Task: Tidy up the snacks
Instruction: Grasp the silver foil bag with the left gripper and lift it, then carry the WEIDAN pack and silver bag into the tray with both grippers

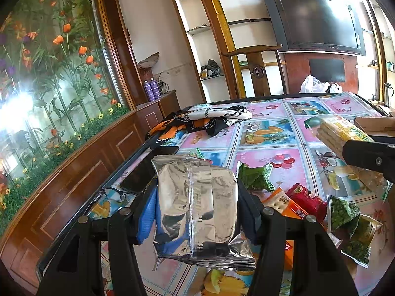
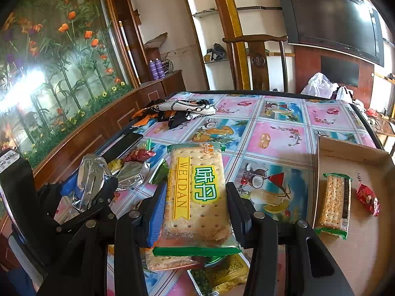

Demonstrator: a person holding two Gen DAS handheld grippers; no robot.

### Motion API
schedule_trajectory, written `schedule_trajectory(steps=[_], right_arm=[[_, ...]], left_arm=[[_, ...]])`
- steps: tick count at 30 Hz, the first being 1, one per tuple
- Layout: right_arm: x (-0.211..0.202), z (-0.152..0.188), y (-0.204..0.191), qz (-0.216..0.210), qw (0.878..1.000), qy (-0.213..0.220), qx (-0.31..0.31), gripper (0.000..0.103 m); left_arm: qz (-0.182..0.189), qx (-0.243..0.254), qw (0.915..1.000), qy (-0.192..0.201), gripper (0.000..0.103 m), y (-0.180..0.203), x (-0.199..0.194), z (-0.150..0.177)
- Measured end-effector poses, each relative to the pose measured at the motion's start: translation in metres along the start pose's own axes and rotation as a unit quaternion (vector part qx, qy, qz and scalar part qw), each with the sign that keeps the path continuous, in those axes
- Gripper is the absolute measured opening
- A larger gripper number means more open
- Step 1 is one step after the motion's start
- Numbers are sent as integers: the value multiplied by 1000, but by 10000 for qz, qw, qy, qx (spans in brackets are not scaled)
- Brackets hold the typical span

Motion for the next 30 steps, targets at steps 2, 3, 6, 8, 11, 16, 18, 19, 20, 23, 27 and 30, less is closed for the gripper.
schedule_trajectory(steps=[2,3,6,8,11,16,18,19,20,23,27,30], right_arm=[[0,0,-1,-1,10000,1,3,51],[0,0,-1,3,10000,6,5,51],[-1,0,-1,-1,10000,3,16,51],[-1,-1,-1,8,10000,5,6,51],[0,-1,0,7,10000,8,5,51],[-1,-1,0,8,10000,11,9,51],[-2,-1,0,14,10000,18,25,51],[-2,-2,2,18,10000,21,34,51],[-2,-2,2,18,10000,21,32,51],[-3,-3,4,35,10000,37,57,51],[-6,-5,9,71,9999,71,99,51],[-8,-8,16,128,9997,109,156,51]], left_arm=[[-14,-4,10000,35,58,-1,-2,-1],[-19,-2,10000,47,58,-1,-2,-1],[-35,-3,9999,97,58,-1,-4,-3],[-35,-3,9999,128,58,0,-5,-3],[-39,1,9999,157,58,0,-7,-4],[-34,4,9998,202,58,0,-9,-5],[-45,3,9998,207,58,0,-9,-5],[-43,0,9998,205,58,0,-9,-5],[-40,-2,9998,205,58,0,-9,-5],[-43,5,9998,207,58,0,-9,-5],[-46,12,9997,236,58,1,-11,-8],[-52,30,9996,265,58,2,-13,-12]])
Point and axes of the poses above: each gripper's, at about its wrist camera, not at the fingertips, and x roughly the way its jaws point, y to its right, z to its underside, the point moved 7 cm from there along x, roughly the way its jaws point, and after that the axes turned 11 degrees about y, right-handed, at the moved point
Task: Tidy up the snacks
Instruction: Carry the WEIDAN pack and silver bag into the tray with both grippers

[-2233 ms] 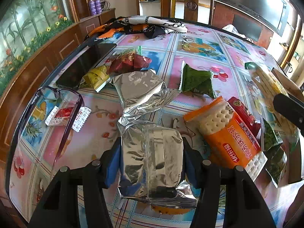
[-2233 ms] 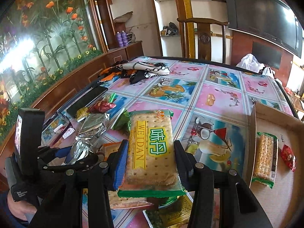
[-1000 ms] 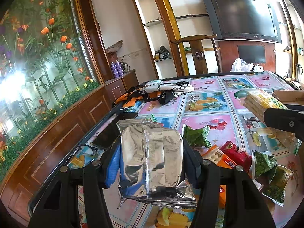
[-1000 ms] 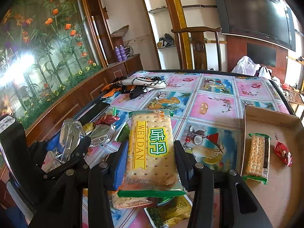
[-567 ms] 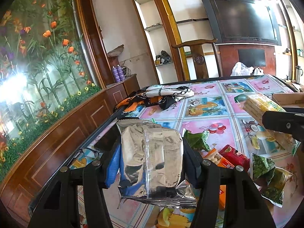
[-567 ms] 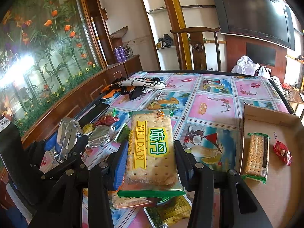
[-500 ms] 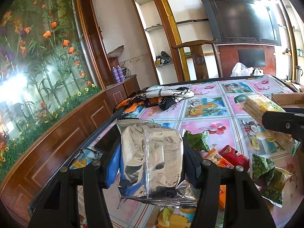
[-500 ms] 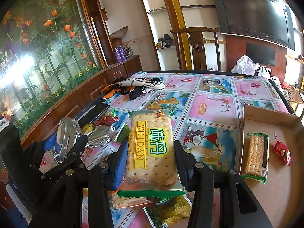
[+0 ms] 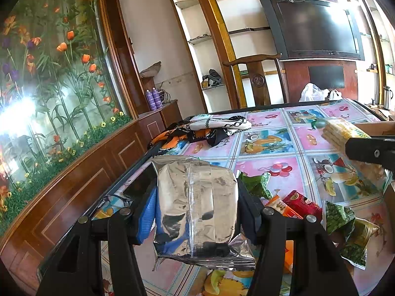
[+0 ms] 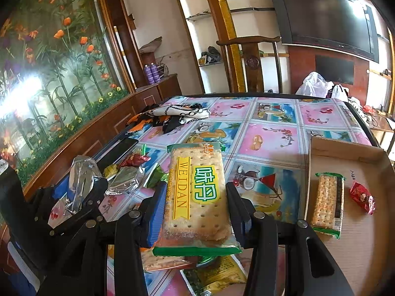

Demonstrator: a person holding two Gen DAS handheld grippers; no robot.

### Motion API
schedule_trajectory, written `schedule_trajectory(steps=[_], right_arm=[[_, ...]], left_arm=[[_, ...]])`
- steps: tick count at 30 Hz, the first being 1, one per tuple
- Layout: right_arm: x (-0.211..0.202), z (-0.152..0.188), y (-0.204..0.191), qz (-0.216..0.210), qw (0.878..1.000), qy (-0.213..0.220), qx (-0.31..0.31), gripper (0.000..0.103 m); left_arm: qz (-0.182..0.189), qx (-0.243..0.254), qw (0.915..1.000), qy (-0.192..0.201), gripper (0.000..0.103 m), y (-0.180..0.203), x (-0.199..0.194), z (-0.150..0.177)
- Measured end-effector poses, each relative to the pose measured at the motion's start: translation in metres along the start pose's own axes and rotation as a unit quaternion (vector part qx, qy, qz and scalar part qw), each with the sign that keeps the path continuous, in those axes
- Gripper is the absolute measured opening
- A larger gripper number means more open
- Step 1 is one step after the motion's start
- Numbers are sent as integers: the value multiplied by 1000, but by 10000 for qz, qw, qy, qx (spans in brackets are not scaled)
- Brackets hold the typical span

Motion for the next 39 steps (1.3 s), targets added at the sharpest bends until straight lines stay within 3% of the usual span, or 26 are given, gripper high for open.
schedule_trajectory(steps=[13,17,23,30,34,35,37,39], right_arm=[[-24,-22,71,473,9953,381,752,50],[-41,-31,112,788,9884,608,1143,50],[-65,-32,176,1184,9720,798,1868,50],[-84,-29,215,1553,9584,819,2248,50],[-83,-18,232,1696,9548,583,2370,50],[-82,-14,236,1732,9536,521,2406,50],[-79,-8,244,1807,9520,355,2444,50],[-75,0,250,1862,9499,210,2503,50]], left_arm=[[99,9,9999,27,58,7,-3,-8],[413,14,9991,70,58,24,-9,-24],[1170,-131,9930,-30,58,70,-22,-48],[2284,-247,9721,-467,57,149,-41,-64],[3043,-284,9480,-885,57,200,-56,-56],[3283,-303,9380,-1073,57,216,-58,-50],[3586,-332,9229,-1362,57,239,-59,-40],[3742,-290,9138,-1550,57,257,-57,-30]])
Point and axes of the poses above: each gripper's, at about its wrist camera, not at the fingertips, and x roughly the way its jaws point, y to its right, z to its underside, the point moved 7 cm from there along x, roughly the way its jaws point, and after that the axes turned 11 degrees about y, right-handed, at the moved point
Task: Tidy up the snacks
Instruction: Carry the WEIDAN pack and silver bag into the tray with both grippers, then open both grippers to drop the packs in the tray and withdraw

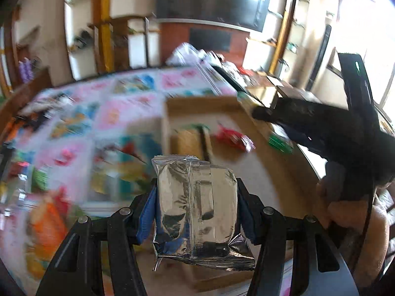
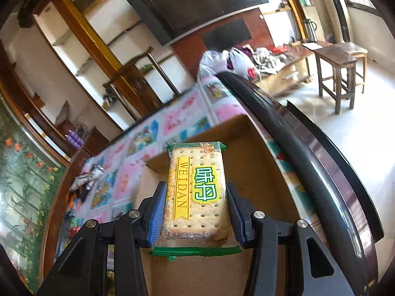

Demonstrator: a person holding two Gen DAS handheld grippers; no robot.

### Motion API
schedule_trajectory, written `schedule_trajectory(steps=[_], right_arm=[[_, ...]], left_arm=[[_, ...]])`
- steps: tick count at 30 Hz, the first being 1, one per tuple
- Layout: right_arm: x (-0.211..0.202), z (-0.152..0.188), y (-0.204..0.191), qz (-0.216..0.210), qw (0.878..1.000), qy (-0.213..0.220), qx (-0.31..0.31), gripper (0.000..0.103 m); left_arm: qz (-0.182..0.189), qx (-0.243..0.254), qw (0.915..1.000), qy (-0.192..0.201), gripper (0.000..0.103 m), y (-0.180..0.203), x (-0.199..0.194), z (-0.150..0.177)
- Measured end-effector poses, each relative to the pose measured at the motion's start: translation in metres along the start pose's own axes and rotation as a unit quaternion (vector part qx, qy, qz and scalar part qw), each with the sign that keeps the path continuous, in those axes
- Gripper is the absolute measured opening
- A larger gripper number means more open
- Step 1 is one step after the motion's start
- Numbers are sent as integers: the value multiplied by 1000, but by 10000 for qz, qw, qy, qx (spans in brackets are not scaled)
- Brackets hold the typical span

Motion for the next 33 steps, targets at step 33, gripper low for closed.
schedule_trajectory(steps=[33], right_arm=[[11,19,-4,337,9976,-510,-339,51]], left_arm=[[418,226,9986,-235,59,17,27,26]])
Point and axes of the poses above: each gripper's, at about its wrist camera, not at the fingertips, and x roughly the way its jaws point, y to its right, z to its underside, the point moved 7 cm from there along x, roughly the way its jaws point, and after that the axes turned 11 degrees about y, right-handed, at the moved point
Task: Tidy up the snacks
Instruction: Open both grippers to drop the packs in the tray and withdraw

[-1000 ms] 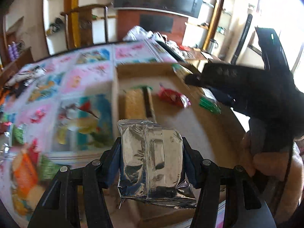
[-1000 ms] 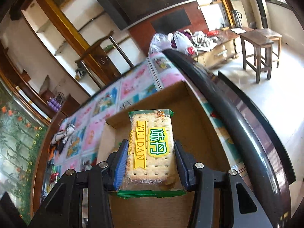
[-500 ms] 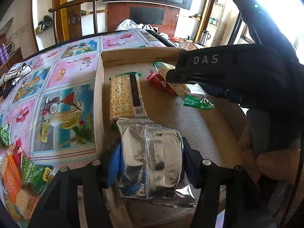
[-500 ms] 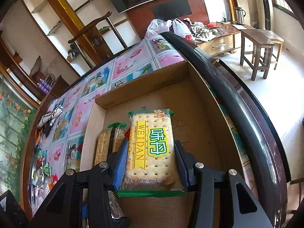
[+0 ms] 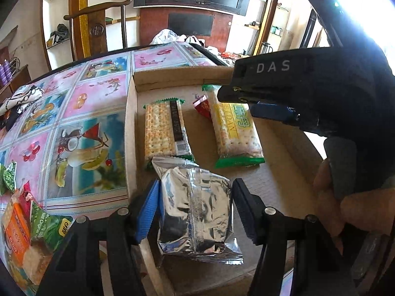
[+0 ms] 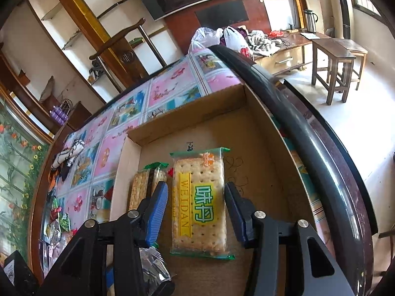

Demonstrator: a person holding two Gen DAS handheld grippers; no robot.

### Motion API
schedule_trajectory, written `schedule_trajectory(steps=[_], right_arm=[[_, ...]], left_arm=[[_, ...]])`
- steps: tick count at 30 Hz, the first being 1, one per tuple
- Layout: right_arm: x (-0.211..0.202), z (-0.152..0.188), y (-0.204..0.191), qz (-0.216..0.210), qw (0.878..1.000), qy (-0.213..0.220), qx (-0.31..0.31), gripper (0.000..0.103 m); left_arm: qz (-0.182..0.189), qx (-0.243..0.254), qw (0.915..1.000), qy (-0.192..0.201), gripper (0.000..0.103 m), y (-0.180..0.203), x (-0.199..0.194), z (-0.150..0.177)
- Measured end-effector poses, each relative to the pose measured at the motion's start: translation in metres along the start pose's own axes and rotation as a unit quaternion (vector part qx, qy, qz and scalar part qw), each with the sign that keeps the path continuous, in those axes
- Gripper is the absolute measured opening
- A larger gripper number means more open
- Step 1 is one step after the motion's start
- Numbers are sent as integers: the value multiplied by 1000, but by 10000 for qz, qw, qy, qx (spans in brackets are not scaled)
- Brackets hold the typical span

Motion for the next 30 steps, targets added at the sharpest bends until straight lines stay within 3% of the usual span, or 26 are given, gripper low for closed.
schedule_trajectory(steps=[10,18,24,30], right_arm=[[-17,-10,-23,-360,9985,412,-90,53],[-19,-4,-47,-544,9963,462,-479,53],[-24,1,-64,-716,9931,543,-755,57],[-22,5,-67,-753,9929,496,-777,58]], left_arm=[[-160,-284,9993,194,60,-23,-31,-15],[-627,-786,9948,130,60,-88,-59,-8],[-1294,-1328,9826,64,60,-159,-95,12],[-1991,-1953,9602,-166,60,-219,-108,37]])
Point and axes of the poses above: each gripper's, at about its wrist camera, not at the fingertips, and x roughly the way its jaws point, y to its right, z to its underside, the point moved 7 cm from there along x, roughly the way its jaws point, and after that the axes turned 11 degrees about y, right-handed, at the moved point
